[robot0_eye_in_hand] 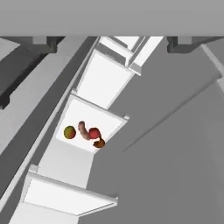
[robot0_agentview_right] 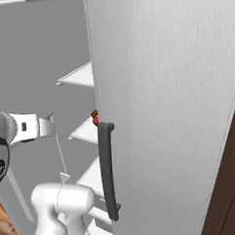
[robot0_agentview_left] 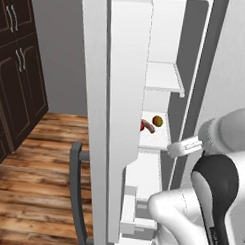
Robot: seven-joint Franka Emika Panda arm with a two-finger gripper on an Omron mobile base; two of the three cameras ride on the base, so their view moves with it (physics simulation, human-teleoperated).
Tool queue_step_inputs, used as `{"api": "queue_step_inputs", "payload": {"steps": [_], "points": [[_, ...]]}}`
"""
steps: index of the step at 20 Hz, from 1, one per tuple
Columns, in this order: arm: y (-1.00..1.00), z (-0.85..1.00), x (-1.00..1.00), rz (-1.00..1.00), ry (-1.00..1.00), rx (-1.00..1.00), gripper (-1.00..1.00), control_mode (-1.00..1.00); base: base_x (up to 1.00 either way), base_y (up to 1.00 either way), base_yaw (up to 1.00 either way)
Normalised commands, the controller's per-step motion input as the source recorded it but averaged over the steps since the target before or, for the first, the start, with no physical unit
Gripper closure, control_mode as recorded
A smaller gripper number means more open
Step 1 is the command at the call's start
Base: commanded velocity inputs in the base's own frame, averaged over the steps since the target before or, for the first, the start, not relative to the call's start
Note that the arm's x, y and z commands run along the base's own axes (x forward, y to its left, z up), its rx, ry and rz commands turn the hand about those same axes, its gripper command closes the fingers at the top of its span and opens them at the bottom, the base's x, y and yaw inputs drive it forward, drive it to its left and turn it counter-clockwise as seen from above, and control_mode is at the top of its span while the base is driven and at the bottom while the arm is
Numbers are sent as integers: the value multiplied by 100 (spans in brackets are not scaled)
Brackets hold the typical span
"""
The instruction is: Take the potato and bell pepper from the highest rack and move them to the second highest rack where the mango and chicken drumstick are located, to maximize freezer space. Close the freezer door after rearranging.
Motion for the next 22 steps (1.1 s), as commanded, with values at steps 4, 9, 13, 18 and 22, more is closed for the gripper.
{"api": "queue_step_inputs", "payload": {"steps": [4,9,13,18,22], "points": [[0,-2,-25,0,-6,0,-100,100,-75,16,-4],[0,0,0,0,0,0,-100,100,-93,89,-25],[0,0,0,0,0,0,-100,100,-80,100,-35],[0,0,0,0,0,0,-100,100,-38,100,-41],[0,0,0,0,0,0,-100,100,5,100,-48]]}}
